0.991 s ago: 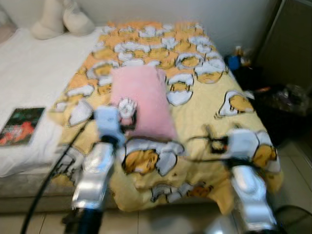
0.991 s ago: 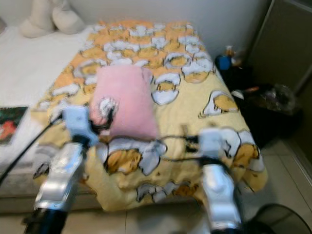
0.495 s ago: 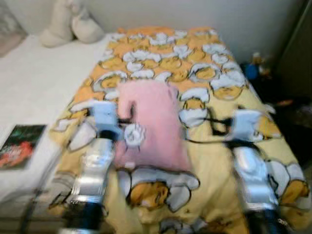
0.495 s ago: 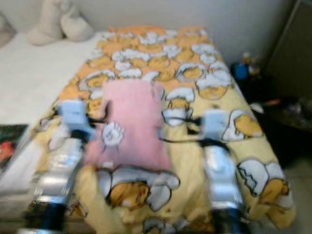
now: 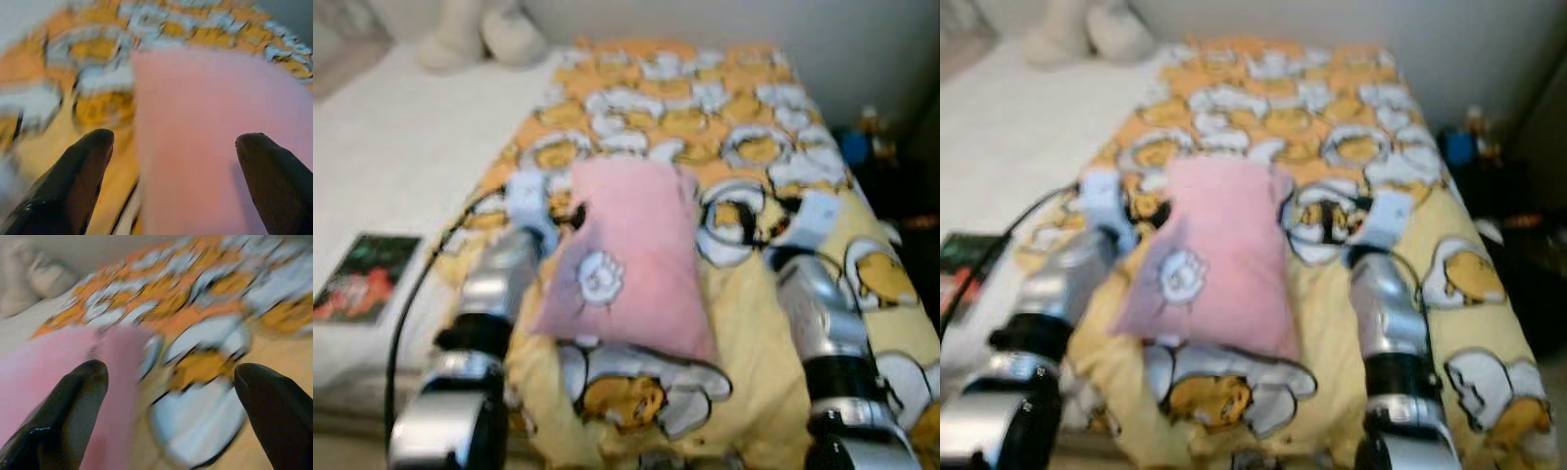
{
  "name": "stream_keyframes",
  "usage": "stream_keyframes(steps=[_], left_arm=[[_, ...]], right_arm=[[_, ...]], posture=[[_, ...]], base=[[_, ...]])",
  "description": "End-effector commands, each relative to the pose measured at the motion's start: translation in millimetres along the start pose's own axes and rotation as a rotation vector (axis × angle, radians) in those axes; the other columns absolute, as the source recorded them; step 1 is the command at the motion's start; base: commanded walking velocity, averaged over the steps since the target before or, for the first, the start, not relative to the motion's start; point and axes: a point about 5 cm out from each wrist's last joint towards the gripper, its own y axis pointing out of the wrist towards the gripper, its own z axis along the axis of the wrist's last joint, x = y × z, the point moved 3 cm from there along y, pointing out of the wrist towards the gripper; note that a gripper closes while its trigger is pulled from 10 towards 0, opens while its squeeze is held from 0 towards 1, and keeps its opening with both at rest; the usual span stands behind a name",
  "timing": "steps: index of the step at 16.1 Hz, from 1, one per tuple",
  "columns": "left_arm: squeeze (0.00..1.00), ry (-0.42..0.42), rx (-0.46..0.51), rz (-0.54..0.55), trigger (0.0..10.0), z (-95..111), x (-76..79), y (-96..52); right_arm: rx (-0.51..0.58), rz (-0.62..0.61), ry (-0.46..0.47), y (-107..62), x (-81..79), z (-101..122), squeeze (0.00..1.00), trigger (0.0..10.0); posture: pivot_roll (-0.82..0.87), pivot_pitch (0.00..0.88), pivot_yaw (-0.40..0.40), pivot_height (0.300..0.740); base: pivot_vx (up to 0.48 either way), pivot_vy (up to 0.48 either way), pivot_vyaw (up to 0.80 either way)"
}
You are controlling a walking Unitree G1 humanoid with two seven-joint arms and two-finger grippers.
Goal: Clean up the room
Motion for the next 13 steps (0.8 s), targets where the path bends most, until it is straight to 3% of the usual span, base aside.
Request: stream_keyframes(steps=[1, 3, 5, 6, 7, 9, 10, 12, 13], left_arm=[[0.00, -0.057, -0.041, -0.067, 10.0, 3.2, 6.9, 3.4], [0.00, -0.127, -0.088, -0.118, 10.0, -5.2, 12.4, 5.9], [0.00, -0.216, -0.079, -0.189, 10.0, -7.2, 32.1, 15.8], [0.00, -0.220, -0.073, -0.212, 10.0, -5.1, 39.0, 17.9], [0.00, -0.167, -0.080, -0.262, 10.0, -5.3, 55.1, 22.1], [0.00, -0.110, -0.164, -0.229, 10.0, -30.8, 66.1, 24.2], [0.00, -0.098, -0.190, -0.207, 10.0, -39.3, 67.8, 24.3], [0.00, -0.075, -0.242, -0.136, 10.0, -61.6, 67.9, 22.8], [0.00, -0.080, -0.239, -0.116, 10.0, -62.6, 63.8, 22.4]], right_arm=[[-0.044, -0.004, 0.047, -1.4, 4.6, -2.0, 0.00, 10.0], [-0.085, -0.009, 0.088, -2.9, 6.5, -7.7, 0.00, 10.0], [-0.157, -0.029, 0.148, 1.5, 8.5, -26.2, 0.00, 10.0], [-0.176, -0.033, 0.158, 2.7, 7.9, -30.8, 0.00, 10.0], [-0.216, -0.025, 0.198, 3.7, 2.9, -37.8, 0.00, 10.0], [-0.276, -0.019, 0.242, 3.3, -4.7, -56.1, 0.00, 10.0], [-0.295, -0.017, 0.253, 3.4, -8.5, -62.3, 0.00, 10.0], [-0.353, 0.034, 0.296, 5.3, -32.1, -78.6, 0.00, 10.0], [-0.360, 0.050, 0.283, 6.6, -38.3, -79.8, 0.00, 10.0]], posture=[[-0.20, 0.000, 0.073, 0.740], [-0.20, 0.000, 0.068, 0.740], [-0.21, 0.022, 0.063, 0.740], [-0.21, 0.025, 0.062, 0.740], [-0.20, 0.043, 0.059, 0.740], [-0.20, 0.056, 0.072, 0.740], [-0.21, 0.061, 0.075, 0.740], [-0.23, 0.072, 0.086, 0.740], [-0.23, 0.080, 0.092, 0.740]], base=[[0.000, 0.000, 0.00], [0.000, 0.000, 0.00], [0.000, 0.000, 0.00], [0.000, 0.000, 0.00], [0.000, 0.000, 0.00], [0.000, 0.000, 0.00], [0.000, 0.000, 0.00], [0.000, 0.000, 0.00], [0.000, 0.000, 0.00]])
